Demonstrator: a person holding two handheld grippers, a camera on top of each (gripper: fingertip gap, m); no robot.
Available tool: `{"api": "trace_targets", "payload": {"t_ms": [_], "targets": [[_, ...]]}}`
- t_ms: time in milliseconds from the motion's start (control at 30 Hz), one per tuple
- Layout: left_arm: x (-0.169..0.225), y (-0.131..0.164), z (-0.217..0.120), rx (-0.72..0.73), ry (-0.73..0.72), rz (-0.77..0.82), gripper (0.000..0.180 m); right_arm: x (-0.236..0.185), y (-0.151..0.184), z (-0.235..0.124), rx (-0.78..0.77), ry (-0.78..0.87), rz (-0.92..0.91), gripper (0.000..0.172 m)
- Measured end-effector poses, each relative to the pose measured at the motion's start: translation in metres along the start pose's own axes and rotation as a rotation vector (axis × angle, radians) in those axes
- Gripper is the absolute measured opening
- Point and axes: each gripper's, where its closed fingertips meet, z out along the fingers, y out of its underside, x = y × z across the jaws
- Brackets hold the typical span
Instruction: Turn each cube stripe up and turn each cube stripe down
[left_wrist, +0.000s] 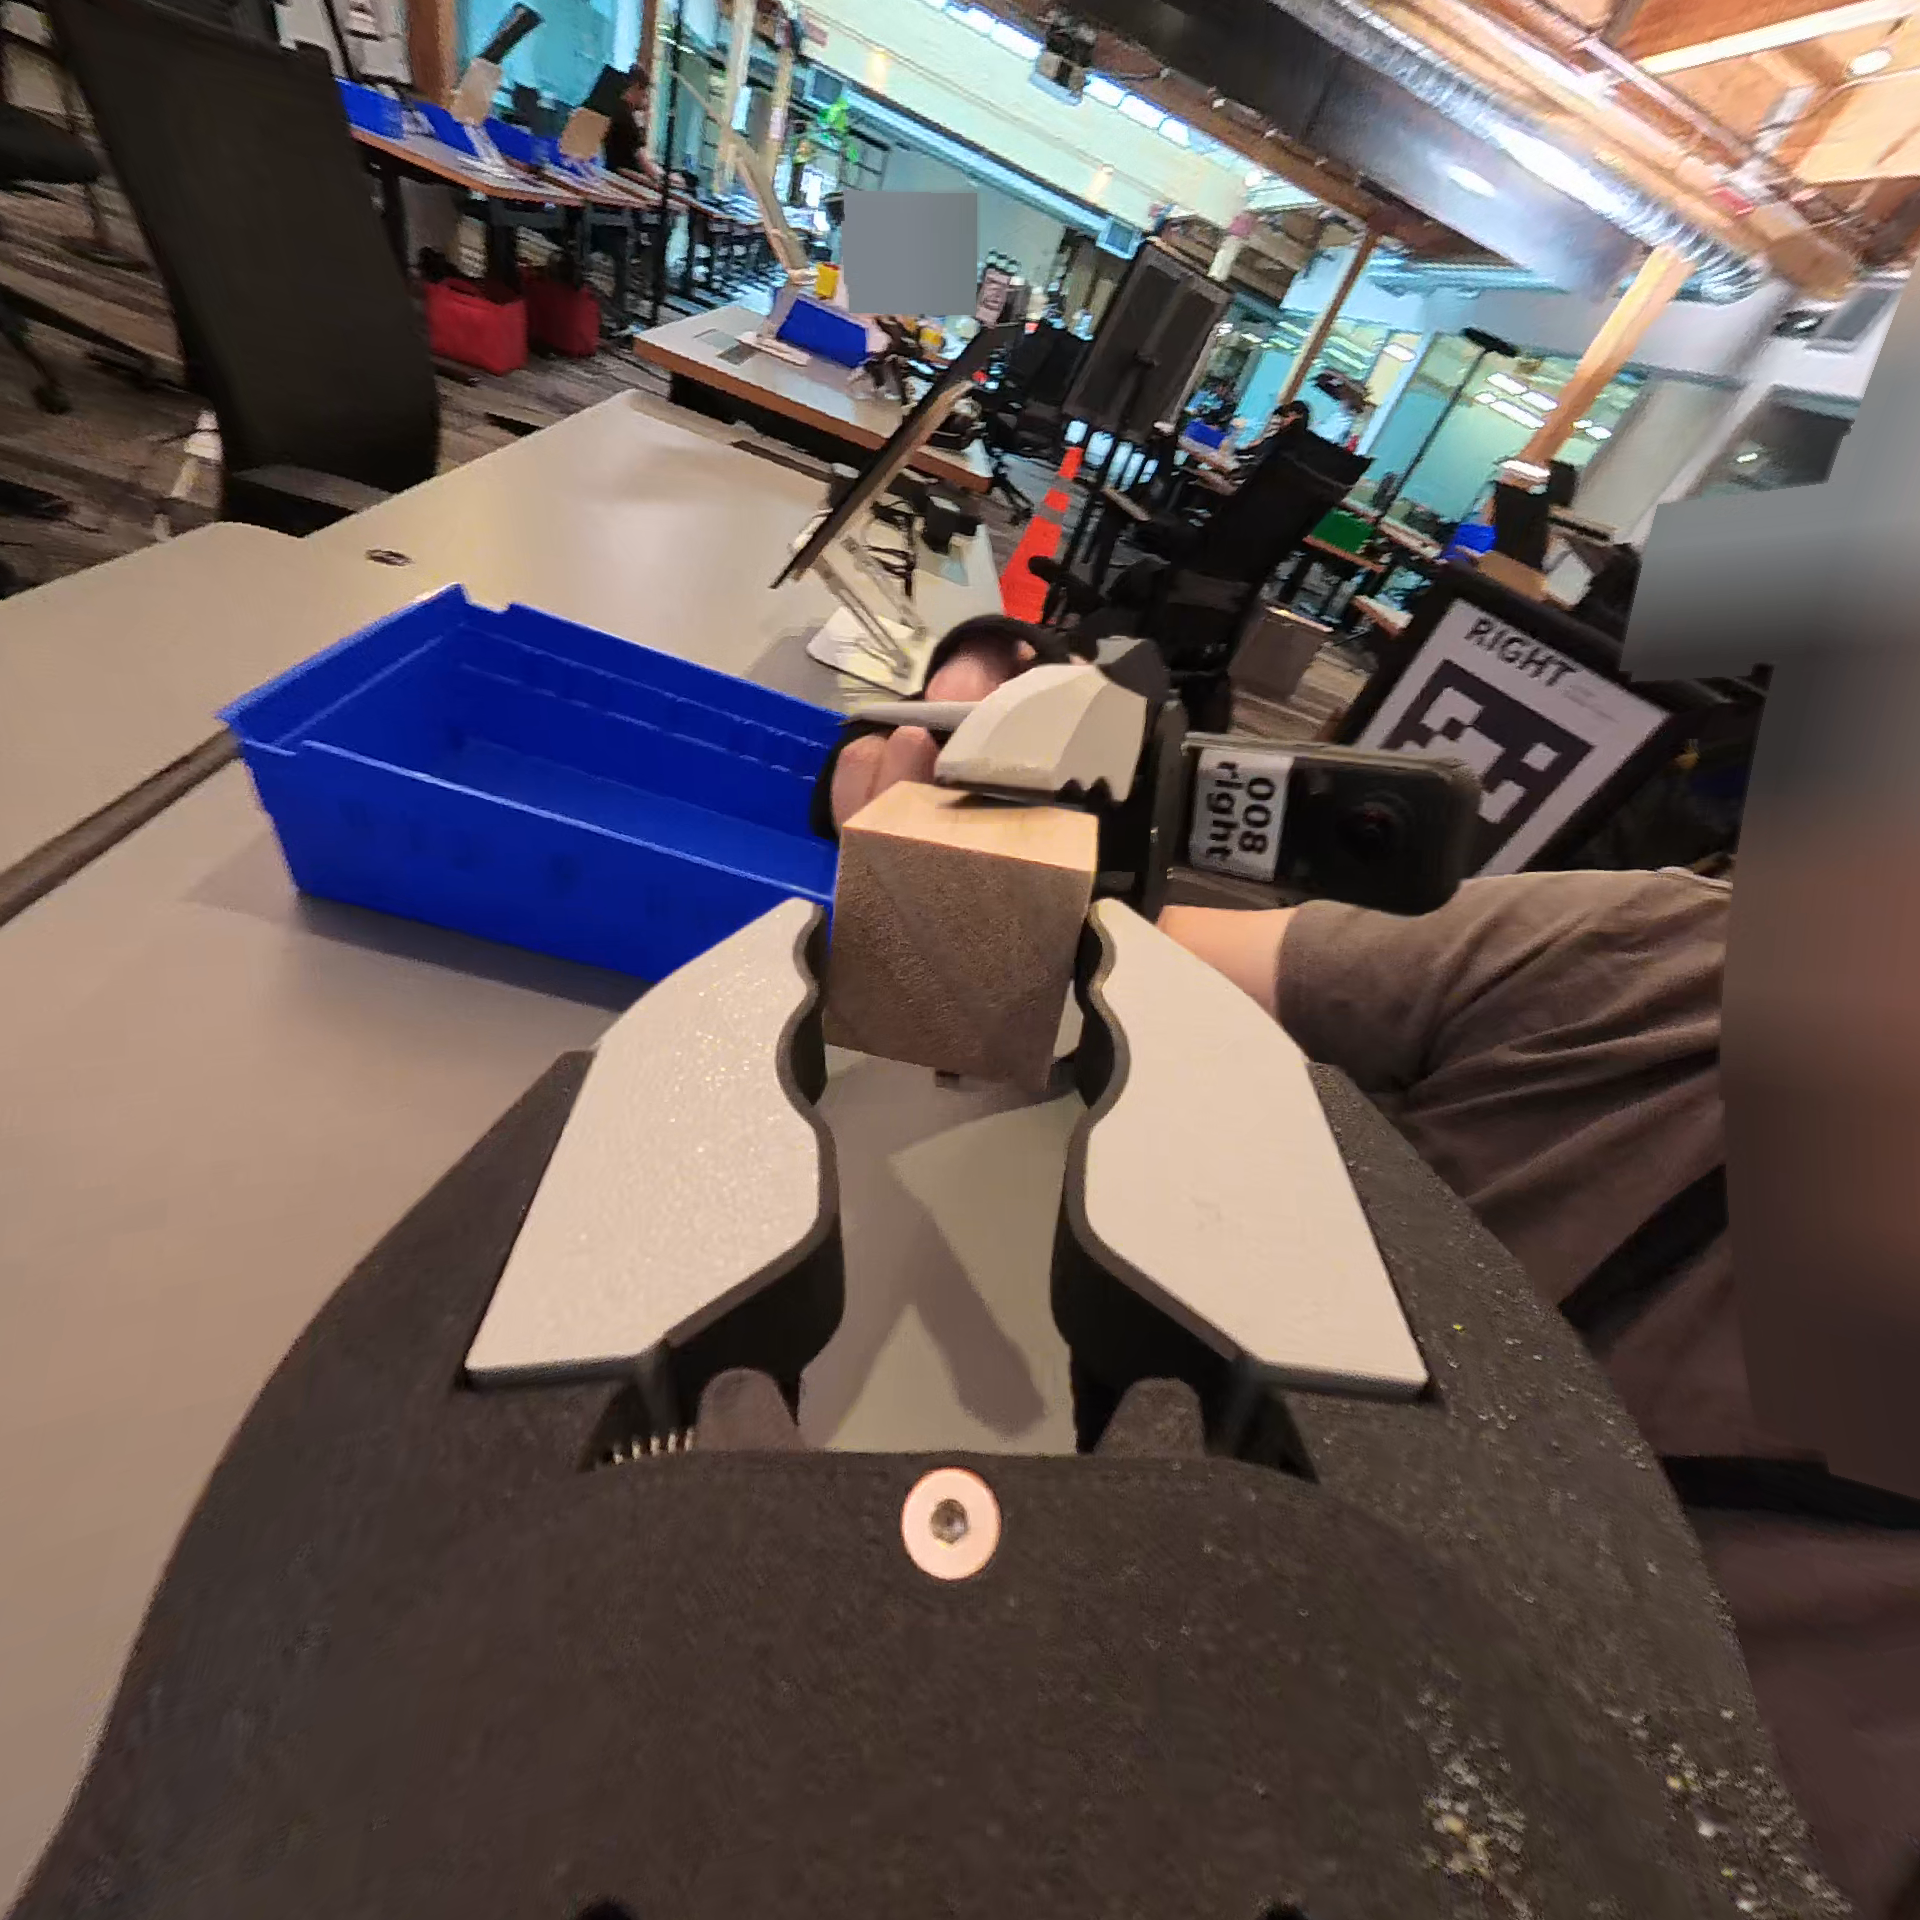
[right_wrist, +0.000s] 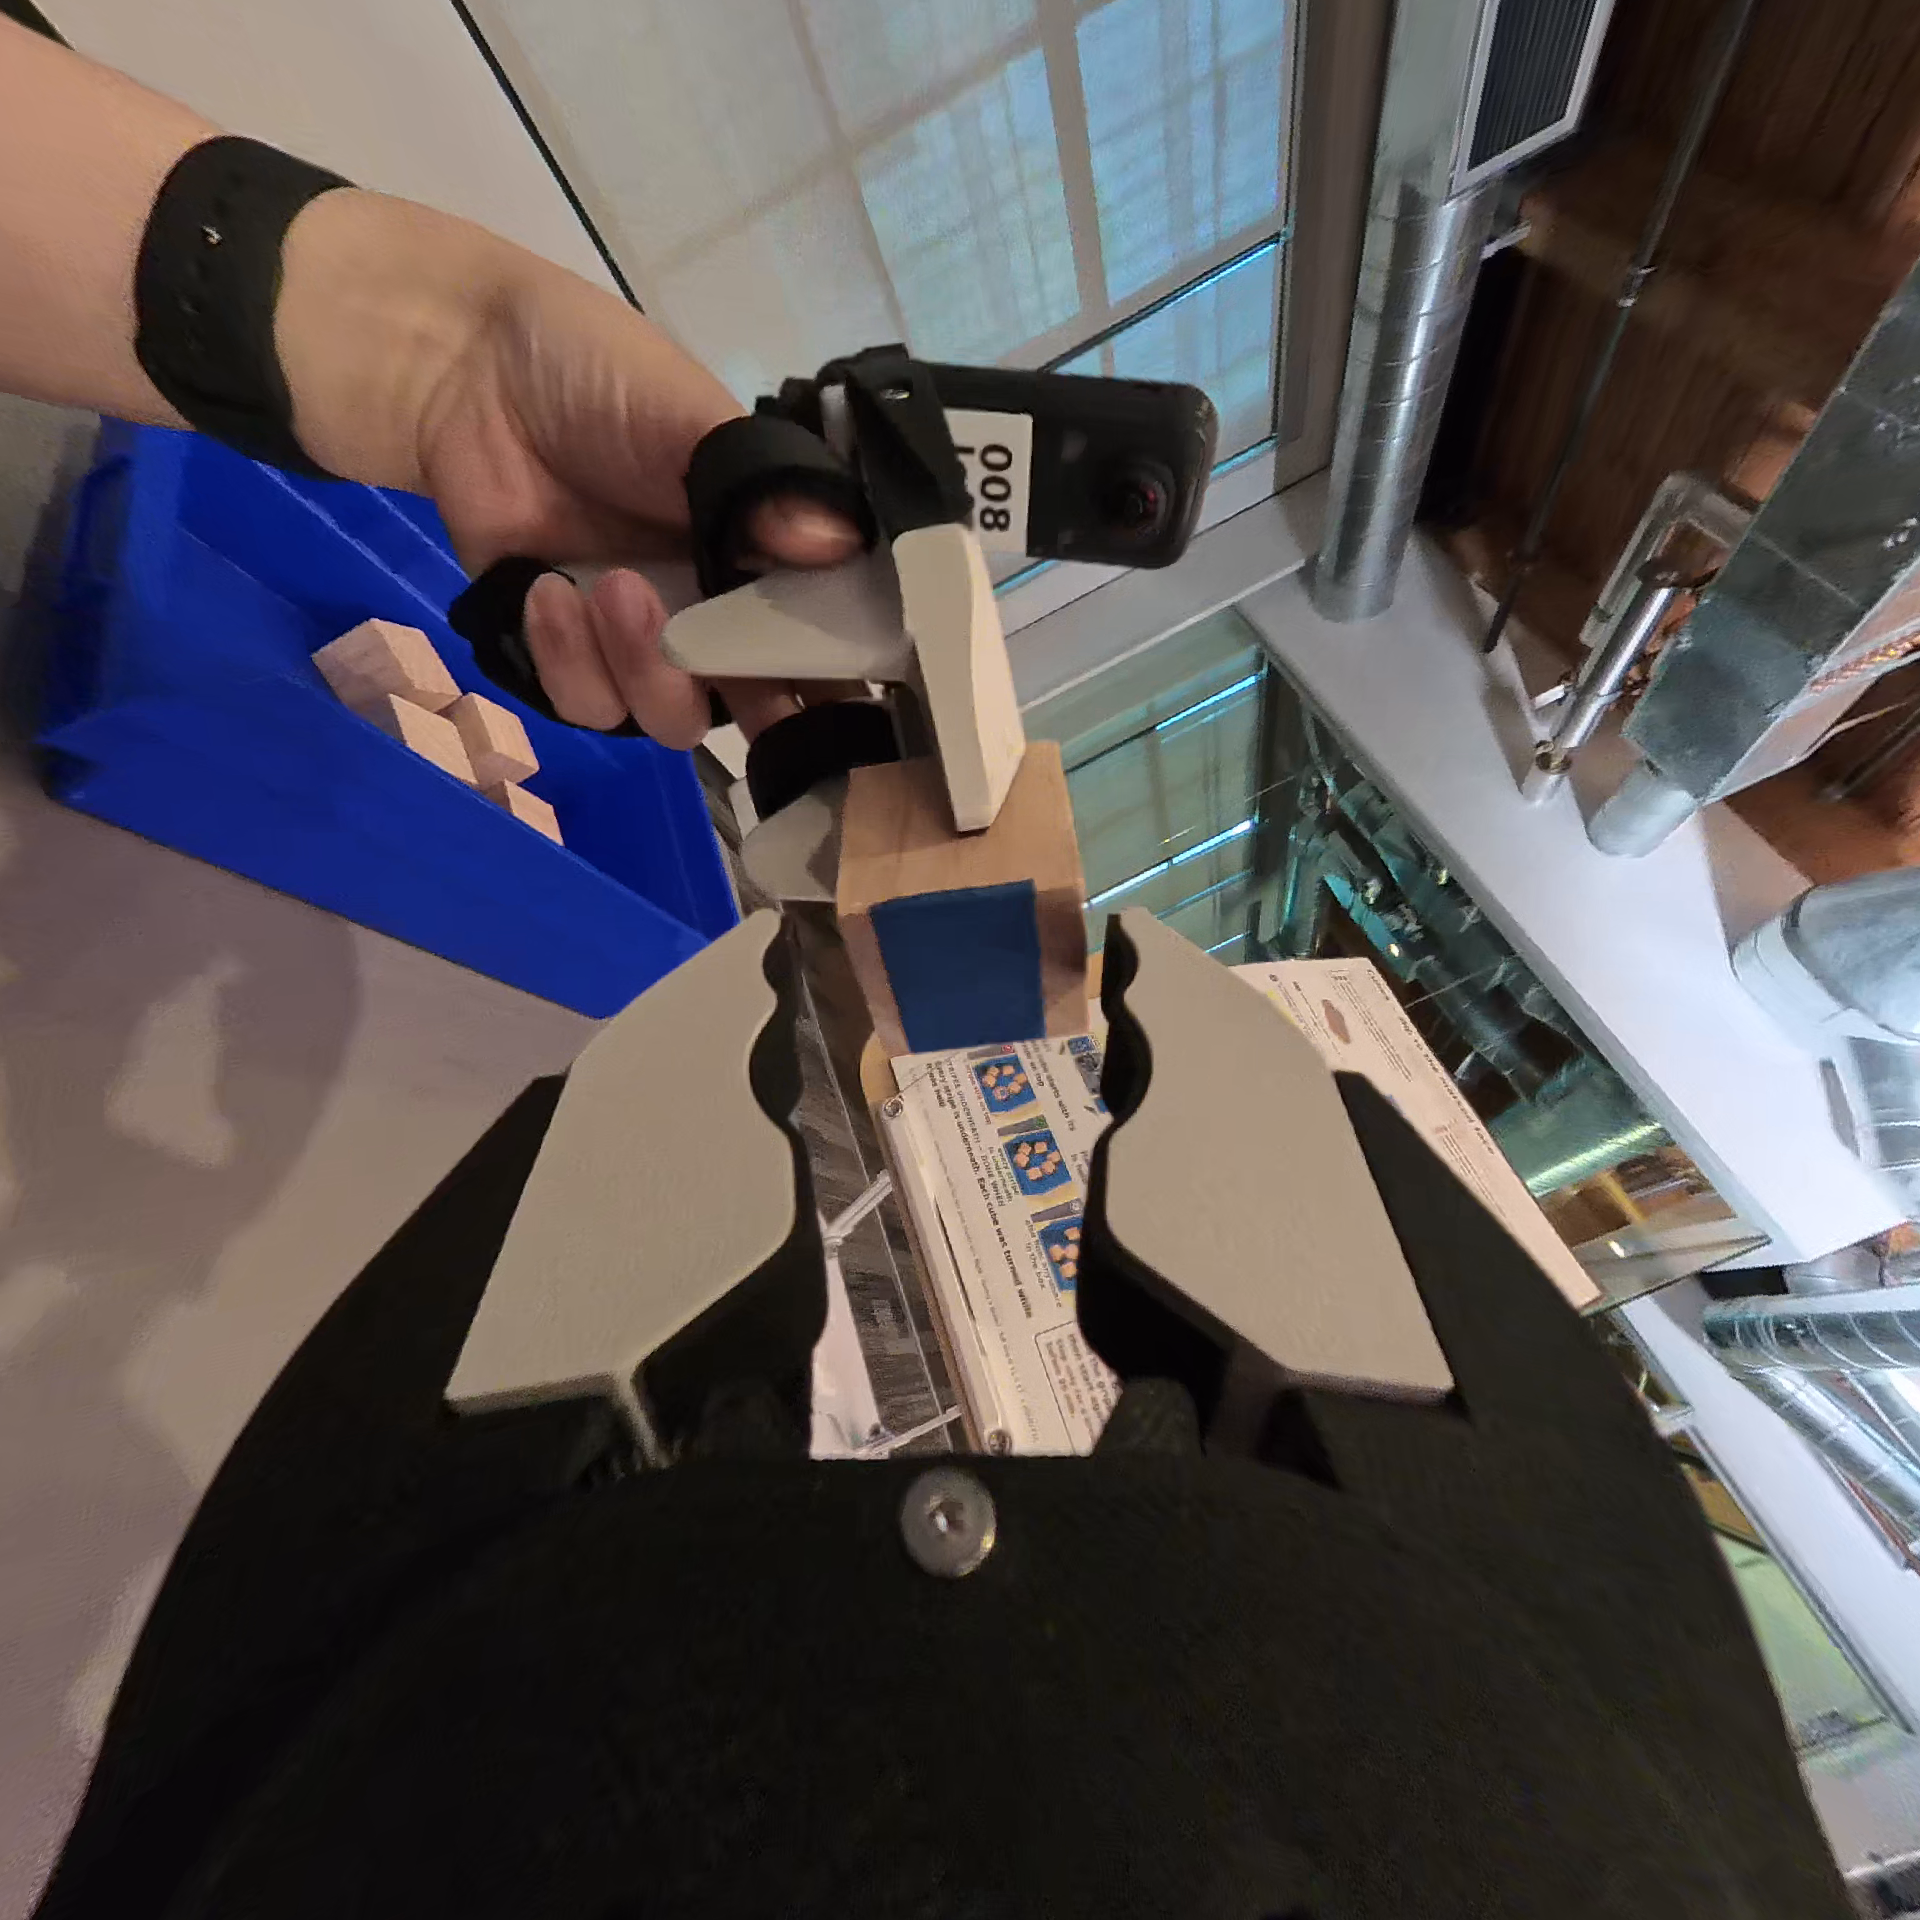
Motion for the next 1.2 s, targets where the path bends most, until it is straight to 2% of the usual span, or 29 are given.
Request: {"api": "trace_targets", "payload": {"t_ms": [100,233,300,333,400,467,567,633,700,767,833,900,1067,1200], "targets": [[0.002,0.003,0.003,-0.009,0.020,-0.011,0.045,0.002,-0.001,-0.001,-0.006,0.034,-0.040,0.045],[0.002,0.000,-0.001,0.018,0.071,-0.051,0.049,0.004,-0.001,-0.003,0.002,0.009,0.005,0.045],[-0.006,-0.006,-0.011,0.048,0.029,-0.051,0.056,0.020,0.009,-0.008,-0.030,0.019,0.043,0.045],[-0.014,-0.008,-0.018,0.050,-0.033,-0.036,0.057,0.034,0.025,-0.013,-0.092,0.031,0.068,0.045],[-0.030,-0.011,-0.034,0.033,-0.185,0.021,0.060,0.068,0.083,-0.031,-0.333,0.048,0.219,0.045],[-0.046,-0.012,-0.054,-0.004,-0.358,0.087,0.060,0.084,0.165,-0.072,-0.683,0.032,0.547,0.045],[-0.068,-0.015,-0.092,-0.055,-0.626,0.175,0.058,0.059,0.275,-0.170,-1.203,0.075,1.051,0.046],[-0.079,-0.015,-0.117,-0.077,-0.763,0.200,0.057,0.027,0.320,-0.223,-1.432,0.080,1.262,0.047],[-0.089,-0.011,-0.140,-0.122,-0.873,0.190,0.050,-0.002,0.347,-0.256,-1.597,0.060,1.364,0.047],[-0.100,0.006,-0.165,-0.226,-0.973,0.128,0.035,-0.016,0.363,-0.270,-1.674,0.061,1.367,0.047],[-0.117,0.030,-0.198,-0.380,-1.121,0.061,0.040,-0.026,0.369,-0.276,-1.733,0.052,1.371,0.047],[-0.127,0.051,-0.224,-0.501,-1.192,0.026,0.041,-0.035,0.372,-0.280,-1.777,0.031,1.374,0.047],[-0.139,0.107,-0.266,-0.671,-1.179,-0.148,0.035,-0.044,0.385,-0.283,-1.828,0.036,1.331,0.047],[-0.141,0.160,-0.290,-0.897,-1.131,-0.262,0.047,-0.041,0.383,-0.276,-1.806,0.023,1.301,0.054]]}}
